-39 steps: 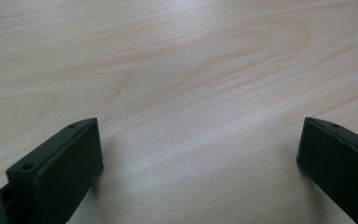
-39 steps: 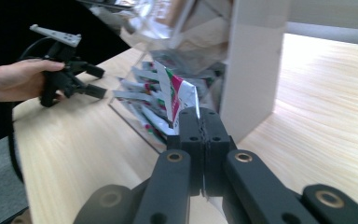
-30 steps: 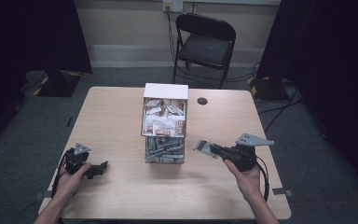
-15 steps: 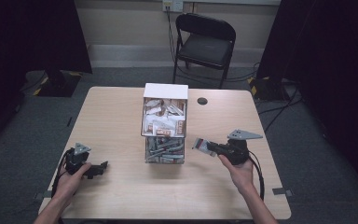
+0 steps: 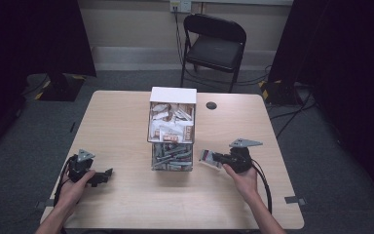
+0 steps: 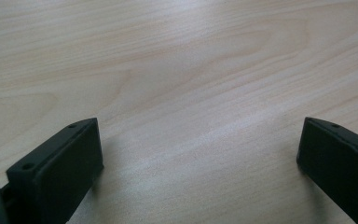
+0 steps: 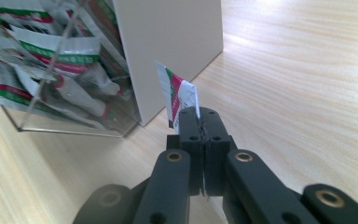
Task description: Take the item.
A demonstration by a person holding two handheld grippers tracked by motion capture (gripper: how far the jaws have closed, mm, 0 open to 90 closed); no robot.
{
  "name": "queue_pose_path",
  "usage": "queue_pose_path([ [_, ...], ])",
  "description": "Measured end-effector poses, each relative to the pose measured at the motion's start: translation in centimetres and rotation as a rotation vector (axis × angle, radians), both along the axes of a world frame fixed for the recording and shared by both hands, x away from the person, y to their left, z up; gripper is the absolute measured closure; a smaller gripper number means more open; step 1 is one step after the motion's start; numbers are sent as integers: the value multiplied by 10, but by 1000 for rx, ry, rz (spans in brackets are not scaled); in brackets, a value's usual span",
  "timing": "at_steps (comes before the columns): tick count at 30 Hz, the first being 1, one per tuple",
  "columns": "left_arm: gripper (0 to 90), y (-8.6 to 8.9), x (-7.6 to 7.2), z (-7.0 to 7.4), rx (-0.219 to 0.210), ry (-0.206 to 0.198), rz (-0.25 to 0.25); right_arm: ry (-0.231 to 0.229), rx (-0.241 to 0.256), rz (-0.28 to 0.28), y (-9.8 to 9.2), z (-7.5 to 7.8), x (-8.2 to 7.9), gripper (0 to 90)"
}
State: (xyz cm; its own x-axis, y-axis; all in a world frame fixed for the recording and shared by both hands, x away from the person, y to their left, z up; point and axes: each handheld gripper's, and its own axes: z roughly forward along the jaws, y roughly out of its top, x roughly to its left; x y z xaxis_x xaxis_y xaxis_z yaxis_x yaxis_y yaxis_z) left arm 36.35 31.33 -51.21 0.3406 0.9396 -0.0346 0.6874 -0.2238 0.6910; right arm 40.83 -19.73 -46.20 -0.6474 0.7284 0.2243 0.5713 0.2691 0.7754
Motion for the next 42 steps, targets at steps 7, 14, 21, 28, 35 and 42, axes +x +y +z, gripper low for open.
queue_pose_path([
  [7,0,0,0,0,0,0,0,25,-3,-3,3,-8,7,893],
  [14,0,0,0,0,-5,0,2,23,4,-21,-1,-11,12,861],
  [21,0,0,0,0,-5,0,1,19,-3,-47,-3,-15,18,809],
  [28,0,0,0,0,0,0,0,19,-7,-67,-4,-19,23,766],
  [35,0,0,0,0,-1,0,0,20,-8,-78,0,-21,32,771],
  [42,0,0,0,0,-5,0,1,26,0,-102,0,-27,38,751],
])
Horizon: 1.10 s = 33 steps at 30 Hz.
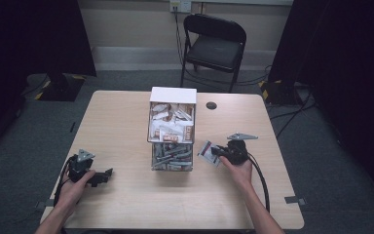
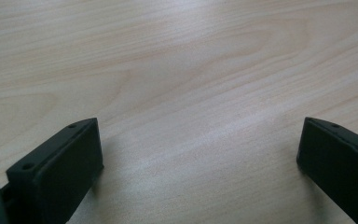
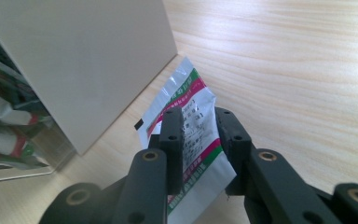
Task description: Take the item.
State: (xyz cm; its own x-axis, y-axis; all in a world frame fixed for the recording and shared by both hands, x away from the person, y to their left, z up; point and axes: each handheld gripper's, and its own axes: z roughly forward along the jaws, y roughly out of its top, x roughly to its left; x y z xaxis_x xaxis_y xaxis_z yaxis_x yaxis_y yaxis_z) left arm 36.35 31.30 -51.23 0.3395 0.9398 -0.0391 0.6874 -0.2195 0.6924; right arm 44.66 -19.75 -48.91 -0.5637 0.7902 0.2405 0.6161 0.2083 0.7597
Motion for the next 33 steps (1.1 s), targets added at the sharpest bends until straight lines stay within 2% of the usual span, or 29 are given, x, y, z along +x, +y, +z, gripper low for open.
queue_pose_path([
  [7,0,0,0,0,0,0,0,11,-37,-15,-1,-9,3,733],
  [17,0,0,0,0,0,0,0,13,-30,-20,0,-11,4,717],
  [25,0,0,0,0,0,0,0,5,-15,-25,-3,-5,2,693],
  [33,0,0,0,0,5,0,-3,-11,-7,-41,-13,7,-2,660],
])
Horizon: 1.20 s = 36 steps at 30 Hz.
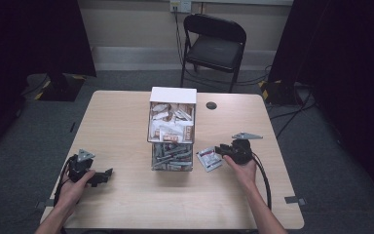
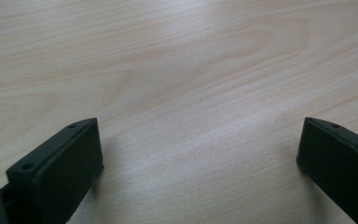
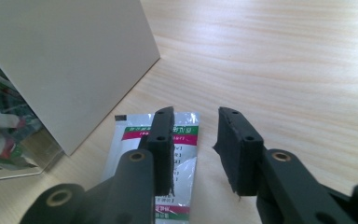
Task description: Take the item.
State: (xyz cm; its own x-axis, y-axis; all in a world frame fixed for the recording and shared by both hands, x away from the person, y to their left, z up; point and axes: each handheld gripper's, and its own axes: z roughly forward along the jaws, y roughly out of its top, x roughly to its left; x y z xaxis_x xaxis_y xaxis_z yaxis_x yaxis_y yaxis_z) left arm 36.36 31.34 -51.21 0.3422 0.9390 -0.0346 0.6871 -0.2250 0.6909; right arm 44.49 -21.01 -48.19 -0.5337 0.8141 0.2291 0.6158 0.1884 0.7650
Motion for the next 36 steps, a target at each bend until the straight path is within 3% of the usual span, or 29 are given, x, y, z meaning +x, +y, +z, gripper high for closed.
queue_pose_path([
  [5,0,0,0,0,0,0,0,-12,15,1,-6,10,-6,633],
  [19,0,0,0,0,0,0,0,-44,27,-13,-27,34,-31,399],
  [26,0,0,0,0,-4,0,1,-55,21,-49,-44,43,-49,257],
  [36,0,0,0,0,0,0,0,-60,15,-116,-70,49,-73,168],
])
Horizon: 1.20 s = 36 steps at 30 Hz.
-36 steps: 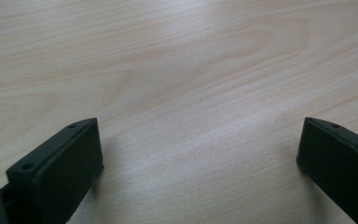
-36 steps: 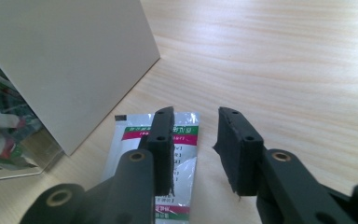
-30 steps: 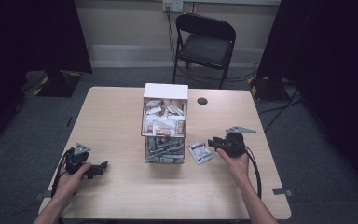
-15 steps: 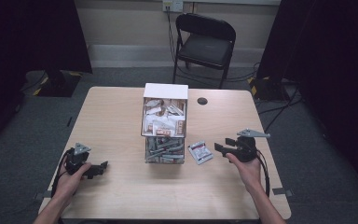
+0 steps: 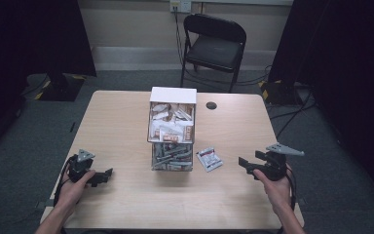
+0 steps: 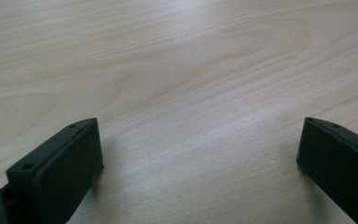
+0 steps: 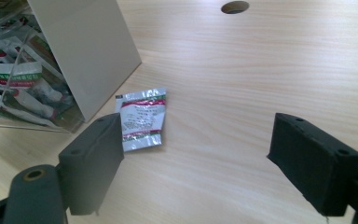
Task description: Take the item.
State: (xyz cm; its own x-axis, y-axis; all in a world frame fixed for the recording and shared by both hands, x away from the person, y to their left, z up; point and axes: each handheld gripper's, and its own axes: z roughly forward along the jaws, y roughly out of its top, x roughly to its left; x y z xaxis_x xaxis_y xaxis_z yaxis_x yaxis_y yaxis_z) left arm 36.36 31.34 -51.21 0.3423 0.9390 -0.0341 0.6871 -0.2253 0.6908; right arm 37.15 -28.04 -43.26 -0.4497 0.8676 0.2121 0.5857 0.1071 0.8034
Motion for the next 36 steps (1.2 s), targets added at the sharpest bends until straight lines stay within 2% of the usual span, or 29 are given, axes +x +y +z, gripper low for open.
queue_pose_path([
  [6,0,0,0,0,0,0,0,4,-13,-33,-16,-2,-12,154],
  [12,0,0,0,0,0,0,0,35,-36,-57,-30,-8,-22,154],
  [16,0,0,0,0,0,0,0,37,-51,-91,-41,-10,-29,153],
  [23,0,0,0,0,0,0,0,71,-70,-162,-60,-29,-37,153],
  [26,0,0,0,0,0,0,0,103,-111,-187,-64,-37,-37,153],
  [29,0,0,0,0,0,0,0,127,-152,-191,-64,-46,-38,153],
  [34,0,0,0,0,0,0,0,156,-199,-209,-58,-57,-36,153],
  [36,0,0,0,0,0,0,0,141,-229,-203,-53,-60,-35,144],
])
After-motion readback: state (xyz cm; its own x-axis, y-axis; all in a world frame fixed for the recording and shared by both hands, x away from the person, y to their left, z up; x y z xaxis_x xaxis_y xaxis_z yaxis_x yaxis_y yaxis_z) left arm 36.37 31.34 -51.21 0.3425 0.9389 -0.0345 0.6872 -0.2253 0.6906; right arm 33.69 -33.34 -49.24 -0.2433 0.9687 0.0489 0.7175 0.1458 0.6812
